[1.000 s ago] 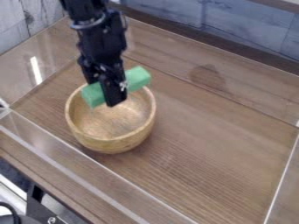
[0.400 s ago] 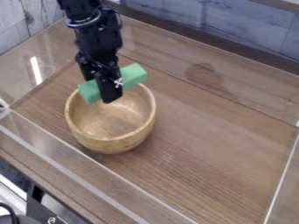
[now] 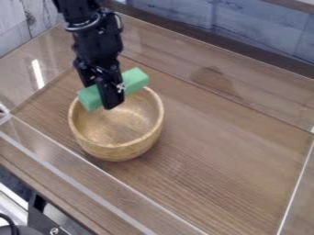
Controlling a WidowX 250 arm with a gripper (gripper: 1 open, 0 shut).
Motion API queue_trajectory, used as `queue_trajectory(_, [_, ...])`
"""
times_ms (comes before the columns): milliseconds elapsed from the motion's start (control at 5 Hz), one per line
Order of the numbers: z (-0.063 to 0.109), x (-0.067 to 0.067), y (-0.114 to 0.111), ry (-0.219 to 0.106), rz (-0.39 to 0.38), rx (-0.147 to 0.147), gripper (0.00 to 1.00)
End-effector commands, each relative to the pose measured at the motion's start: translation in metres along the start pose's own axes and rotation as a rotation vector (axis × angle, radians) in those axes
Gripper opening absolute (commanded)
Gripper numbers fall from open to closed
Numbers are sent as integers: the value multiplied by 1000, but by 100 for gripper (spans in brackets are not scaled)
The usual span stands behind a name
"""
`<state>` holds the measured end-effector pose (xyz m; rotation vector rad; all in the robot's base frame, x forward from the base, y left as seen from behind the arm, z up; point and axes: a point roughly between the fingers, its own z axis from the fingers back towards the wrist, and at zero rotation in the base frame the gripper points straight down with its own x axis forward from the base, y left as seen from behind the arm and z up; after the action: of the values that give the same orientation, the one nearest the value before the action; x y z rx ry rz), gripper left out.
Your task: Move green stick from inside the wooden bowl to the table next to it
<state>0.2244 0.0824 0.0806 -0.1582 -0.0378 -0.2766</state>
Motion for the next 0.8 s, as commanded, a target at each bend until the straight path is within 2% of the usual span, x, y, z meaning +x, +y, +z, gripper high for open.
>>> queue_trajectory(0, [15, 8, 10, -27, 3, 27, 0])
queue_trajectory(400, [25, 5, 23, -13, -94, 19, 0])
queue_trajectory(600, [12, 8, 16, -10, -120, 15, 0])
